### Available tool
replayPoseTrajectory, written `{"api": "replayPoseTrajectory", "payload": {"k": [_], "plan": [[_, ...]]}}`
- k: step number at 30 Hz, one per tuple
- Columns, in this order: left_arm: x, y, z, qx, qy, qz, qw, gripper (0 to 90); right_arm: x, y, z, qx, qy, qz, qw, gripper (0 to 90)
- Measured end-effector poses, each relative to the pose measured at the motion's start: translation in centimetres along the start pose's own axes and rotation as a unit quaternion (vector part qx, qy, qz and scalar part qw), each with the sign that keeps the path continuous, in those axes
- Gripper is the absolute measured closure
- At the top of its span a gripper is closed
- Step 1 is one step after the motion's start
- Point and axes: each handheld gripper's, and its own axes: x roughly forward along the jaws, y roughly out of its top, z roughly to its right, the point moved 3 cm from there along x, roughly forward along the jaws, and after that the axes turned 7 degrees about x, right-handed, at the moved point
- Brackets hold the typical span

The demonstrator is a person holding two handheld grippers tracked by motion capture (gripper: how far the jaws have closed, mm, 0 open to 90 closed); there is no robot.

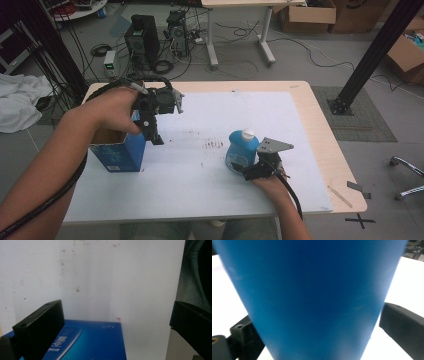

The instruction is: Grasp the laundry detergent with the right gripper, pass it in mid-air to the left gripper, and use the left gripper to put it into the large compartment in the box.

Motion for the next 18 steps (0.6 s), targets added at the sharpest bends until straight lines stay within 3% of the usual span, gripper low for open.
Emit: {"api": "replayPoseTrajectory", "payload": {"k": [18], "plan": [[0.06, 0.34, -0.07, 0.000, 0.000, -0.003, 1.0000, 0.1, -0.06, -0.41, -0.28, -0.009, -0.002, 0.020, 0.9997, 15.6]]}}
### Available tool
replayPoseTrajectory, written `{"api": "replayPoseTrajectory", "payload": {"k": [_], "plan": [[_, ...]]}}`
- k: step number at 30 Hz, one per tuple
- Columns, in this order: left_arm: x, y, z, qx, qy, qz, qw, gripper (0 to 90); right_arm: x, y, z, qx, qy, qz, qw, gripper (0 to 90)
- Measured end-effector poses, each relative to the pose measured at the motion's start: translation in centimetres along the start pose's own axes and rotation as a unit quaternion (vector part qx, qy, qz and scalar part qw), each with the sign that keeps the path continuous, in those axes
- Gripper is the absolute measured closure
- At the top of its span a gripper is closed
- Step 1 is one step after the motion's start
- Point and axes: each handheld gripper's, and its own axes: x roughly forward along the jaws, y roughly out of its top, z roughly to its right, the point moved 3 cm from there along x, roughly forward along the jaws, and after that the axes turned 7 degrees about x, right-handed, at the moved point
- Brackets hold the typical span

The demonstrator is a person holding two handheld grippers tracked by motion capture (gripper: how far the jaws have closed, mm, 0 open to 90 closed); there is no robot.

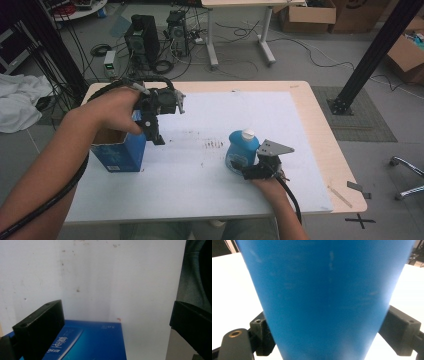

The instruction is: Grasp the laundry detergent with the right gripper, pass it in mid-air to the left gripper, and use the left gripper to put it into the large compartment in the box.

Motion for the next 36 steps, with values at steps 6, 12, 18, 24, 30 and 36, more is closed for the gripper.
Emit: {"api": "replayPoseTrajectory", "payload": {"k": [6, 12, 18, 24, 30, 36], "plan": [[0.07, 0.06, -0.05, 0.000, -0.002, -0.001, 1.0000, 0.1, -0.18, -0.02, 0.07, 0.000, 0.001, 0.003, 1.0000, 19.8], [0.22, 0.05, -0.06, -0.001, -0.002, -0.002, 1.0000, 0.1, -0.26, -0.03, 0.09, -0.001, 0.001, 0.007, 1.0000, 24.3], [0.32, -0.01, -0.10, -0.001, -0.004, -0.002, 1.0000, 0.1, -0.29, -0.02, 0.07, -0.001, 0.007, 0.007, 1.0000, 27.0], [0.45, -0.01, -0.12, 0.000, -0.005, -0.001, 1.0000, 0.1, -0.29, 0.02, 0.05, 0.000, 0.009, 0.009, 0.9999, 28.3], [0.60, -0.05, -0.13, -0.001, -0.004, 0.000, 1.0000, 0.1, -0.30, 0.08, 0.00, 0.001, 0.011, 0.014, 0.9998, 30.8], [0.59, -0.07, -0.12, -0.001, -0.004, 0.000, 1.0000, 0.1, -0.32, 0.04, -0.12, -0.003, 0.012, 0.013, 0.9998, 34.9]]}}
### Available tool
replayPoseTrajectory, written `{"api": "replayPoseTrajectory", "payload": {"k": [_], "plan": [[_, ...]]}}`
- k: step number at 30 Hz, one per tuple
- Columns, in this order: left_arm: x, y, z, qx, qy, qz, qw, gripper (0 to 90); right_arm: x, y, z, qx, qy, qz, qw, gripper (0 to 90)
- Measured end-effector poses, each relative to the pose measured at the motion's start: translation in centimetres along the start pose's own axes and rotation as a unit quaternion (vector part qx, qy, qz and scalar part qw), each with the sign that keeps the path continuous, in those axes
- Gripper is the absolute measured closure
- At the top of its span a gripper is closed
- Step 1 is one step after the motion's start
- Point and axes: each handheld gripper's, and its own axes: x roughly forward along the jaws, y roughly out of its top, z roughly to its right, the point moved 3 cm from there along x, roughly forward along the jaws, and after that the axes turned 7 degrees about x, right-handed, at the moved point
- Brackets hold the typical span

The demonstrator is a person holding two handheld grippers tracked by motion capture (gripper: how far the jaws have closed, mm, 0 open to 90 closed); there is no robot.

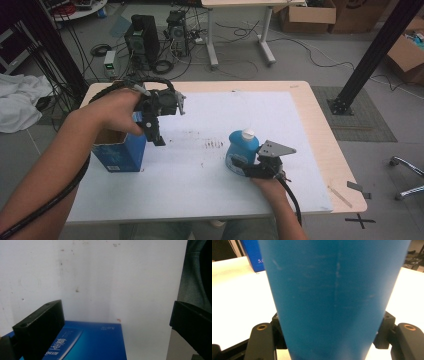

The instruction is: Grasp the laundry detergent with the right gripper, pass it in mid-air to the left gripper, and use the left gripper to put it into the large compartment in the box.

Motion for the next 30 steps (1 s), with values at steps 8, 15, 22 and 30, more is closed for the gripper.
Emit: {"api": "replayPoseTrajectory", "payload": {"k": [8, 15, 22, 30], "plan": [[0.2, -0.1, 0.1, 0.000, -0.001, 0.000, 1.0000, 0.1, -0.1, 0.0, -0.2, -0.006, 0.008, 0.002, 0.9999, 41.9], [0.2, 0.1, 0.1, 0.002, -0.001, 0.000, 1.0000, 0.1, -0.1, 0.1, -0.3, -0.008, 0.001, -0.001, 1.0000, 43.7], [-0.1, 0.1, 0.3, 0.003, 0.001, -0.001, 1.0000, 0.1, -0.2, 0.4, -0.6, -0.018, 0.009, -0.013, 0.9997, 44.1], [-0.3, 0.1, 0.5, 0.004, 0.002, -0.002, 1.0000, 0.1, -0.9, 2.4, -0.9, -0.030, 0.036, -0.013, 0.9988, 44.3]]}}
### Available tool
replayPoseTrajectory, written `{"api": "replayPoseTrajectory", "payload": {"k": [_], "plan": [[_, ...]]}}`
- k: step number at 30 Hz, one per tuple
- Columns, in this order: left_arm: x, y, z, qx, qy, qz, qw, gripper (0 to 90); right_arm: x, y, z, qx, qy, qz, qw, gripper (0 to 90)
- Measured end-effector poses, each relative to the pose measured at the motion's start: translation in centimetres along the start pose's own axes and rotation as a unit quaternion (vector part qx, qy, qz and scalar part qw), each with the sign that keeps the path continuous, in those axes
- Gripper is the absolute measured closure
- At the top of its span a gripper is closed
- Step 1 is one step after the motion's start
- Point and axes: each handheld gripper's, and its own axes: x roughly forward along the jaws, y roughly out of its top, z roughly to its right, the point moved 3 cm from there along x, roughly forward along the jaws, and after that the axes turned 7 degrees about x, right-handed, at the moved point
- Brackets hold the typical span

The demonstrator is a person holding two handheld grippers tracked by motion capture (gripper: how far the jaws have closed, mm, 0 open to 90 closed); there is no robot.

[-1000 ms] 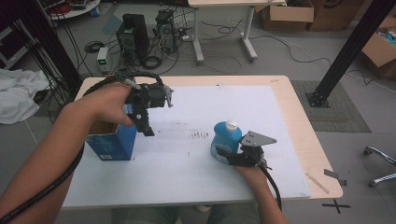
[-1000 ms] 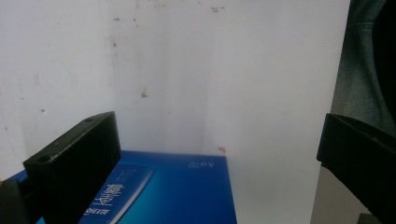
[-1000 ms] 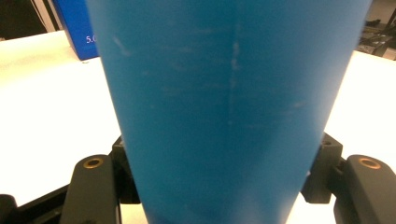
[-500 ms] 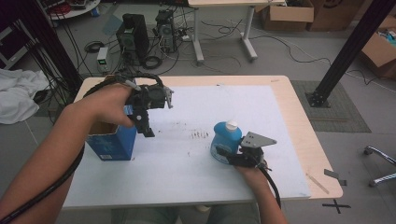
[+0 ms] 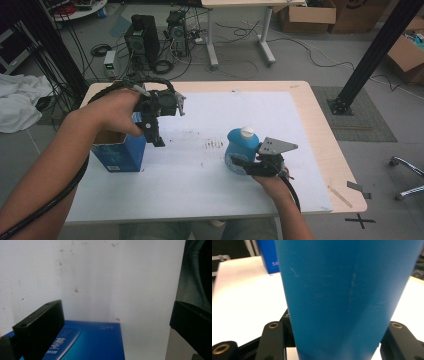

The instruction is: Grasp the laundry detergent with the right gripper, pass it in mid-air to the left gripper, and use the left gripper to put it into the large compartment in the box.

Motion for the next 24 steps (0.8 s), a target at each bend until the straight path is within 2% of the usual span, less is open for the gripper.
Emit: {"api": "replayPoseTrajectory", "payload": {"k": [5, 10, 13, 17, 19, 23, 24], "plan": [[-0.3, 0.3, 0.3, 0.006, 0.000, -0.001, 1.0000, 0.1, -0.7, 2.0, -0.1, -0.009, 0.038, -0.005, 0.9992, 44.3], [-0.3, 0.7, 0.6, 0.014, -0.006, -0.004, 0.9999, 0.1, -0.8, 3.8, -0.4, -0.015, 0.101, -0.024, 0.9945, 44.2], [-0.4, 1.0, 1.0, 0.017, -0.009, 0.003, 0.9998, 0.1, -0.3, 4.6, -0.9, -0.023, 0.132, -0.039, 0.9901, 44.2], [-0.6, 1.4, 1.5, 0.023, -0.015, 0.013, 0.9995, 0.1, 0.7, 5.2, -1.8, -0.040, 0.182, -0.058, 0.9807, 44.1], [-0.7, 1.5, 1.7, 0.025, -0.016, 0.012, 0.9995, 0.1, 1.5, 5.3, -2.3, -0.050, 0.200, -0.067, 0.9763, 44.1], [-0.7, 1.9, 2.2, 0.030, -0.020, 0.008, 0.9993, 0.1, 2.8, 5.4, -2.8, -0.056, 0.221, -0.080, 0.9705, 44.1], [-0.6, 2.0, 2.3, 0.029, -0.022, 0.008, 0.9993, 0.1, 3.7, 5.4, -3.2, -0.059, 0.235, -0.083, 0.9667, 44.0]]}}
